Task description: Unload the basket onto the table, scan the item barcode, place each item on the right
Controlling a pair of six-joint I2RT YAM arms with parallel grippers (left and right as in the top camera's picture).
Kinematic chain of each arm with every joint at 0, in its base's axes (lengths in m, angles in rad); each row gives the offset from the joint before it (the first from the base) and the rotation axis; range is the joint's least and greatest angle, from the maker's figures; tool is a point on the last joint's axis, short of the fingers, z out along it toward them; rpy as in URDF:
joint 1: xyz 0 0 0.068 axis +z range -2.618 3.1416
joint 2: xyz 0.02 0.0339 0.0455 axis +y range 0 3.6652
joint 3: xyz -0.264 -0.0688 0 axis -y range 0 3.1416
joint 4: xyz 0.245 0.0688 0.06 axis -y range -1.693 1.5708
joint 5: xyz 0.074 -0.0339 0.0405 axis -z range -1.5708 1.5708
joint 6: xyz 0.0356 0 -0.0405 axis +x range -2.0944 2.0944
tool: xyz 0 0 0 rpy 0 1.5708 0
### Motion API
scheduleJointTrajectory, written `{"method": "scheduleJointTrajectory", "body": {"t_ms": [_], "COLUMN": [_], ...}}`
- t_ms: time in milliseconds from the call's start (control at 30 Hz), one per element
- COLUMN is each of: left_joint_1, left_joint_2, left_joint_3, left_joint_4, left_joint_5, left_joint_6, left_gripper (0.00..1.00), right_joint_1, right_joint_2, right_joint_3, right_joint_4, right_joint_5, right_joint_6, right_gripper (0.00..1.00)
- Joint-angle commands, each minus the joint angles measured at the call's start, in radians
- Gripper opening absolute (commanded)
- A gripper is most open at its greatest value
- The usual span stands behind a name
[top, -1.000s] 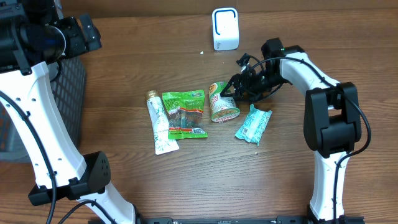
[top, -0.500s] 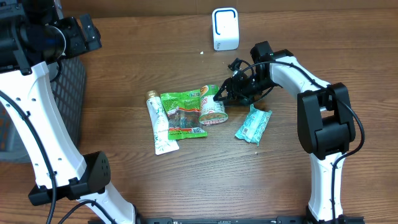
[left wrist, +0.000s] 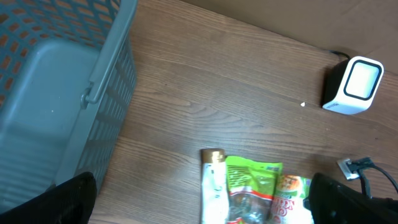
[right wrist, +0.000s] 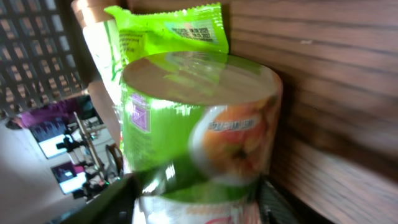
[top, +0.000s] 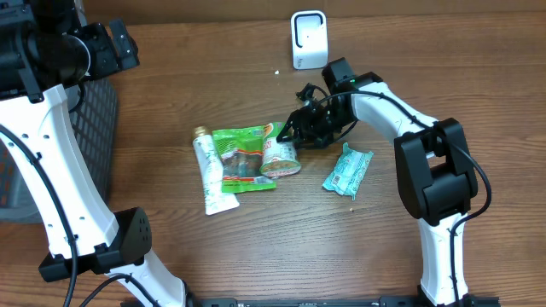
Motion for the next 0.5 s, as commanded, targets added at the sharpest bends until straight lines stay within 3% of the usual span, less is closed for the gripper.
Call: {"method": "scheduleJointTrajectory", "body": {"t_ms": [0, 300, 367, 467], "left_joint_1": [0.004, 0.004, 0.004, 0.004], "left_joint_2": [-0.002, -0.002, -0.002, -0.002], "left_joint_3": [0.0, 0.0, 0.0, 0.0], "left_joint_4": [-0.002, -0.002, -0.002, -0.002], "left_joint_5": [-0.011, -0.011, -0.011, -0.011], "left_joint_6": [-0.013, -0.013, -0.013, -0.013], "left_gripper": [1.0, 1.0, 1.0, 1.0], "right_joint_1": [0.015, -0.026, -0.016, 0.005], "right_joint_2": [-0.002, -0.086, -0.103, -0.101], "right_joint_3": [-0.011, 0.063, 0.063, 0.048], "right_joint_4": [-0.002, -0.108, -0.108, -0.106], "right_joint_5": [0.102, 0.231, 0.257, 0.272], "right_joint_6": [0.026, 0.025, 0.026, 0.031], "right_gripper": [0.52, 0.49, 0.56, 0.76]}}
